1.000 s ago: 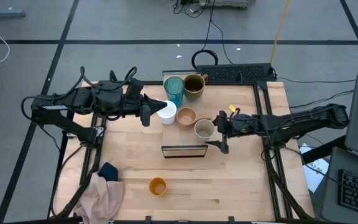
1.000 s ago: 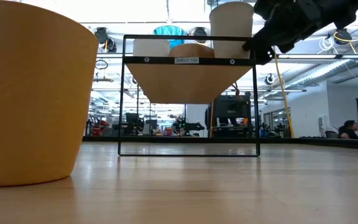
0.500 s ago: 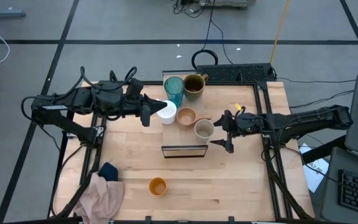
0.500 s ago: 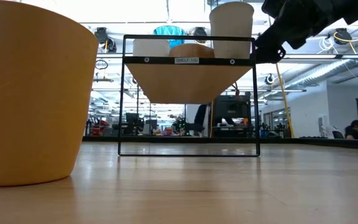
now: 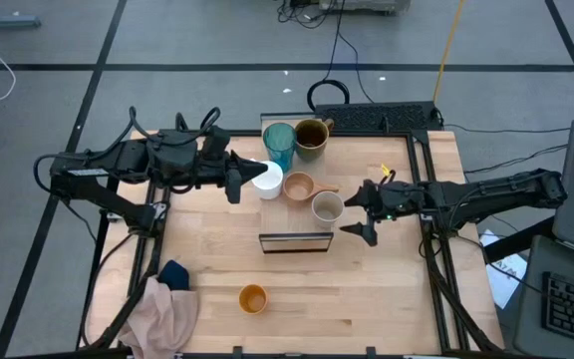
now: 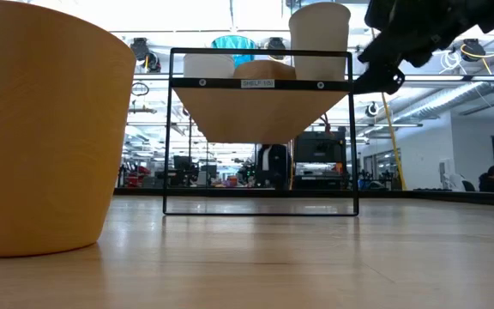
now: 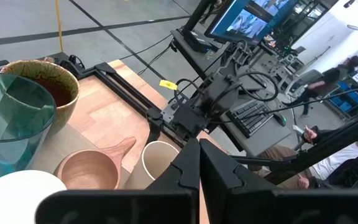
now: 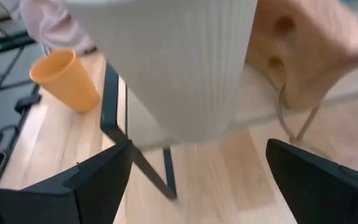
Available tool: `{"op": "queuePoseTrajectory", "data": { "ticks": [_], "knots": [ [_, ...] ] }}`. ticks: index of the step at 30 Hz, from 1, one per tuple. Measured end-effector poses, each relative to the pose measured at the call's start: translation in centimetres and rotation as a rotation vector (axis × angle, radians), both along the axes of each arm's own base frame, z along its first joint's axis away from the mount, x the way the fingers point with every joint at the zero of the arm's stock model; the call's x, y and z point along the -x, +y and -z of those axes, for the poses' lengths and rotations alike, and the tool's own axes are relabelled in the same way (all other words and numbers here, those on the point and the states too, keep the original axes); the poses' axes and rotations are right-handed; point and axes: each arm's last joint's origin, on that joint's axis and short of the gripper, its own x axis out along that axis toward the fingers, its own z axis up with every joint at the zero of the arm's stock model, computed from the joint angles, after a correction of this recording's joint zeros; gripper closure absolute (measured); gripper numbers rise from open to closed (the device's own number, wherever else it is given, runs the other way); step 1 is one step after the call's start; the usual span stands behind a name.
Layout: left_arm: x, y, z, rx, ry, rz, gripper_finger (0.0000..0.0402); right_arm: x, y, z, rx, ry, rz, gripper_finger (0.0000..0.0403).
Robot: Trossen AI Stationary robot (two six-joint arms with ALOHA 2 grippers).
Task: Stack small to large cups/mugs on shelf
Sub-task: Put the white cup on the shelf
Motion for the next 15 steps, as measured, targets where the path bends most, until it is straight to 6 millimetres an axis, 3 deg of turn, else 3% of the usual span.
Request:
{"op": "queuePoseTrajectory", "data": {
  "ticks": [4, 8, 12, 15],
  "knots": [
    [0.00, 0.00, 0.00, 0.002, 0.000, -0.001, 0.0396, 0.31, 0.06, 0.49, -0.008, 0.060, -0.022, 0.0081],
    [0.00, 0.00, 0.00, 0.001, 0.000, 0.000, 0.0396, 0.25, 0.10, 0.41, -0.015, 0.048, -0.035, 0.0146],
    [0.00, 0.00, 0.00, 0.000, 0.000, 0.000, 0.0396, 0.20, 0.12, 0.32, -0.020, 0.038, -0.039, 0.0245],
    [0.00, 0.00, 0.00, 0.000, 0.000, 0.000, 0.0396, 0.20, 0.12, 0.33, -0.011, 0.039, -0.045, 0.0344]
  ]
}}
